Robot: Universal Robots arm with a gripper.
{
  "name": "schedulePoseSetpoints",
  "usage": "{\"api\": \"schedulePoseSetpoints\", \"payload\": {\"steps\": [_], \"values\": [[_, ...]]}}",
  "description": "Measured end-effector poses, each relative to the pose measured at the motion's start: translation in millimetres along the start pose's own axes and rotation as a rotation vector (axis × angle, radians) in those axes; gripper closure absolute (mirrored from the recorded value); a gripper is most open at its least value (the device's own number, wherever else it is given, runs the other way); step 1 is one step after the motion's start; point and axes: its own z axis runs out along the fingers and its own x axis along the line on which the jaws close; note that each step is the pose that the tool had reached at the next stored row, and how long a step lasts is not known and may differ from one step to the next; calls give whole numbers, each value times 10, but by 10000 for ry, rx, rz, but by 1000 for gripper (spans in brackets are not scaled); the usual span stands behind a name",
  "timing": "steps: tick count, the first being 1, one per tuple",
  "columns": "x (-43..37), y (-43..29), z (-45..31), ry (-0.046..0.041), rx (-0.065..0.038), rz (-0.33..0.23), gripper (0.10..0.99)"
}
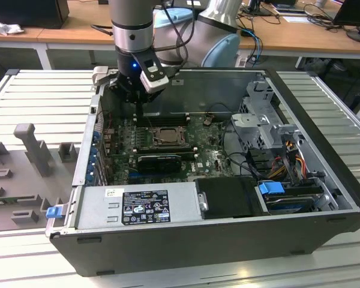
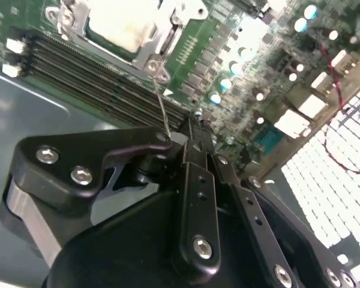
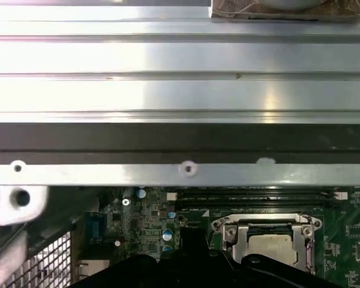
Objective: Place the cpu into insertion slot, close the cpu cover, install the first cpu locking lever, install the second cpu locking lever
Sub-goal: 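Install the first cpu locking lever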
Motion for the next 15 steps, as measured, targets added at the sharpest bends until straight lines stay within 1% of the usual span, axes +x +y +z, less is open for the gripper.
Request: {"api": "schedulePoseSetpoints", "payload": {"steps": [3, 4, 6, 7, 9, 10, 11, 13, 15], "values": [[-167, 2, 2, 0, 1, 1, 980], [-245, 2, 5, 0, 1, -1, 980], [-348, 3, 9, 0, 1, -1, 980], [-416, 4, 13, 0, 1, 1, 980], [-508, 5, 17, 0, -6, 1, 980], [-541, 4, 19, -4, -28, -2, 980], [-541, 4, 20, -23, -60, -2, 980], [-541, -2, 21, -93, -187, -1, 980], [-542, -10, 31, -115, -274, 0, 980]]}}
